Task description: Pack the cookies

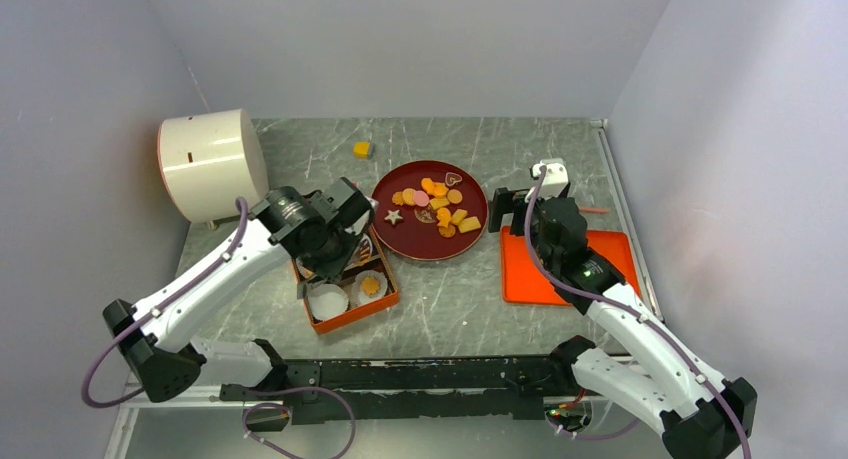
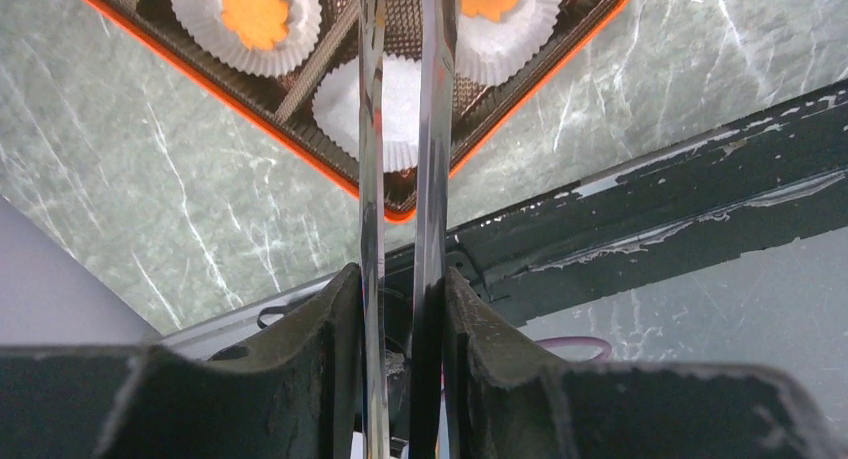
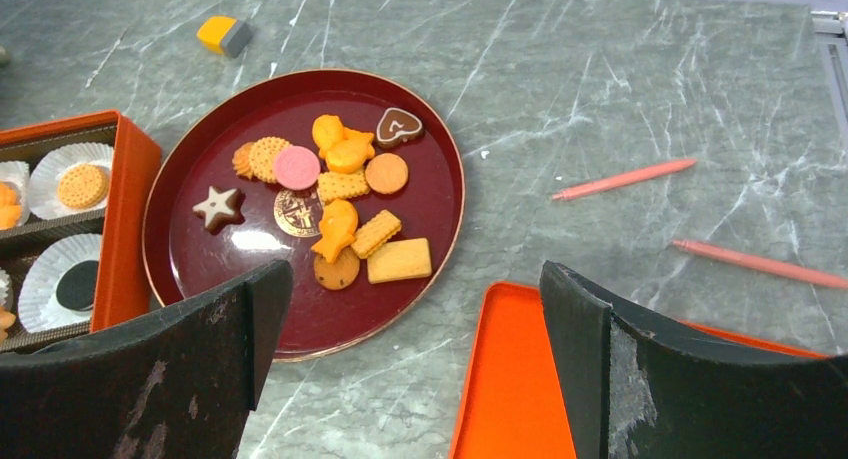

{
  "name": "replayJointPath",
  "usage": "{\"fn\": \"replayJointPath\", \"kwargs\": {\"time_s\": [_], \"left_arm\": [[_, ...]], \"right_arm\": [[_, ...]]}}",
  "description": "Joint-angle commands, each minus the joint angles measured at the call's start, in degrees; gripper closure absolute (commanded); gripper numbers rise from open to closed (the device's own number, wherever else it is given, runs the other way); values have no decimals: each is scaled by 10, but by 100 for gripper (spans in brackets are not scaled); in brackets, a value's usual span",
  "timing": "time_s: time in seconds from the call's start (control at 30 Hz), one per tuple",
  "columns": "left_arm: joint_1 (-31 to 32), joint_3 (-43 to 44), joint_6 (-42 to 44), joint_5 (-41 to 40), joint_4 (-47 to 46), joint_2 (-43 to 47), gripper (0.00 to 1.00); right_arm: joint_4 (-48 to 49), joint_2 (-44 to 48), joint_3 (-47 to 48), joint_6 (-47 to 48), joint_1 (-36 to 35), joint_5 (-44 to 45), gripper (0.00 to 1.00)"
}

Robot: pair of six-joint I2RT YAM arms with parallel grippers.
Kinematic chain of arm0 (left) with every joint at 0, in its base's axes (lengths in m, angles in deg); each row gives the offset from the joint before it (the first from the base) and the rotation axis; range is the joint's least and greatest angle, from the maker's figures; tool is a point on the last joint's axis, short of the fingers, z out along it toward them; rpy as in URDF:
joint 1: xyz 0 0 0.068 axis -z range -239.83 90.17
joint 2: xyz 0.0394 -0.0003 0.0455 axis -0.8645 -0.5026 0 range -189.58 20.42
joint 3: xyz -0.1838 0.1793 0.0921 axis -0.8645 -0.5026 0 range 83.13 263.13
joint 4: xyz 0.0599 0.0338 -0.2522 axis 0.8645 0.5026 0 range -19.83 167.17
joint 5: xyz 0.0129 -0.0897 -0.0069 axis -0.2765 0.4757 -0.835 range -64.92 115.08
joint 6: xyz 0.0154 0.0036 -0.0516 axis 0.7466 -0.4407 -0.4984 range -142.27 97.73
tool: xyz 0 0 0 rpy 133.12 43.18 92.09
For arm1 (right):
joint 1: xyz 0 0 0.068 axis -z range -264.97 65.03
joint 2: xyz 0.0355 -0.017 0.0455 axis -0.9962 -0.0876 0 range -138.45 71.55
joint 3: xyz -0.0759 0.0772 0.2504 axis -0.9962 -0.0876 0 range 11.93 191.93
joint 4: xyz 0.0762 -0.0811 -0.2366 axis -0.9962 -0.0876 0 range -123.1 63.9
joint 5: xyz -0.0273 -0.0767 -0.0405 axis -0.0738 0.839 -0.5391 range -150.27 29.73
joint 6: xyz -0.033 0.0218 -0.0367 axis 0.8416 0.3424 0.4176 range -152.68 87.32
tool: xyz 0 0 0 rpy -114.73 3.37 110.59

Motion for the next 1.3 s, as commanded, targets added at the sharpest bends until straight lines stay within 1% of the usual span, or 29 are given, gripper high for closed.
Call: {"fn": "replayJointPath", "kwargs": {"time_s": [0.0, 0.23, 0.33, 0.6, 0.7, 0.83, 0.93, 1.03, 1.13, 1.27], "left_arm": [[-20, -28, -4, 36, 0, 35, 82], [-47, -52, 9, 38, 1, 58, 82], [-55, -70, 15, 33, 0, 60, 82], [-75, -76, 3, 26, 0, 51, 81], [-80, -79, 4, 42, 1, 51, 82], [-82, -98, -14, 87, 1, 66, 81], [-83, -122, -24, 95, 1, 81, 82], [-83, -129, -27, 113, 1, 90, 82], [-83, -123, -29, 118, 2, 92, 82], [-83, -101, -28, 102, 1, 89, 83]], "right_arm": [[26, -4, 10, -10, 2, -13, 0], [23, -6, 14, -11, 2, -17, 0], [23, -8, 14, -11, 2, -18, 0], [28, -13, 12, -10, 2, -21, 0], [32, -17, 13, -9, 2, -21, 0], [33, -23, 16, -5, 2, -20, 0], [36, -26, 13, -3, 2, -22, 0], [39, -32, 15, -3, 2, -26, 0], [44, -36, 15, -5, 2, -30, 0], [45, -38, 13, -6, 2, -33, 0]]}}
